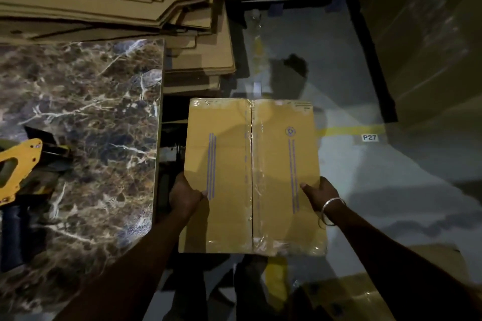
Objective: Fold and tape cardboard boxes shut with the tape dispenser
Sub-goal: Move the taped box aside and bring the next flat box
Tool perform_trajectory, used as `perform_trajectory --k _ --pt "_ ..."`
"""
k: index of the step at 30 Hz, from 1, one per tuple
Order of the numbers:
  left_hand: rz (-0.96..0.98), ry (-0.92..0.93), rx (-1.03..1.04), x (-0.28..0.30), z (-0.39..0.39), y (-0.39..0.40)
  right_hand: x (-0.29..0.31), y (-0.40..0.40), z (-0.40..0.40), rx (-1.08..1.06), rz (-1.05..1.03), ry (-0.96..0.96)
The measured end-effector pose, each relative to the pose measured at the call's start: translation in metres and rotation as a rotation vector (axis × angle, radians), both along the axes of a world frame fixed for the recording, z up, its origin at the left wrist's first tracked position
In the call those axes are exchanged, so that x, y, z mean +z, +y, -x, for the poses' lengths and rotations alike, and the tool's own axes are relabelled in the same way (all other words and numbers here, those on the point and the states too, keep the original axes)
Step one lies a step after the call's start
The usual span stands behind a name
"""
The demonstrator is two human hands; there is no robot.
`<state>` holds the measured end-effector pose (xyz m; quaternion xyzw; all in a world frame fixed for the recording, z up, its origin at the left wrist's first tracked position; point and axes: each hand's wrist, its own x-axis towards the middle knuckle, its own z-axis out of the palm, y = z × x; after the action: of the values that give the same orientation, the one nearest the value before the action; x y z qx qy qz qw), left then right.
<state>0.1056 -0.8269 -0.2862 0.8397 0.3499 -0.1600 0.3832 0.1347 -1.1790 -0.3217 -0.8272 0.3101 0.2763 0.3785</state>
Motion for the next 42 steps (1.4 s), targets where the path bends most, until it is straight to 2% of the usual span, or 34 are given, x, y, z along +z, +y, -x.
perform_trajectory --k 6,13,17,20,23,26,28,34,42 --pt "0.059 0.058 -0.01 -0.019 0.004 0.002 -0.025 -0.004 0.002 -0.022 -0.019 -0.009" --pt "0.095 0.071 0.061 -0.025 0.0 0.002 -0.018 0.002 0.003 -0.041 0.002 -0.03" --pt "-0.003 0.062 -0.16 -0.026 0.007 -0.005 -0.014 0.009 0.006 -0.034 0.005 -0.016" --pt "-0.101 0.147 -0.361 -0.024 0.011 -0.012 -0.008 0.014 0.004 0.002 0.063 0.031" --pt "-0.167 0.199 -0.428 -0.02 0.011 -0.014 0.006 0.024 0.006 0.023 0.12 0.061" --pt "-0.086 0.182 -0.431 0.008 0.008 -0.021 0.036 0.046 0.014 -0.008 0.127 0.06" --pt "-0.018 0.138 -0.359 0.038 0.009 -0.027 0.061 0.067 0.018 -0.039 0.086 0.027" --pt "0.129 -0.088 -0.242 0.139 0.02 -0.026 0.151 0.15 0.024 0.035 -0.063 -0.17" --pt "0.234 -0.443 -0.091 0.228 0.052 0.072 0.255 0.287 0.025 0.242 -0.148 -0.507"
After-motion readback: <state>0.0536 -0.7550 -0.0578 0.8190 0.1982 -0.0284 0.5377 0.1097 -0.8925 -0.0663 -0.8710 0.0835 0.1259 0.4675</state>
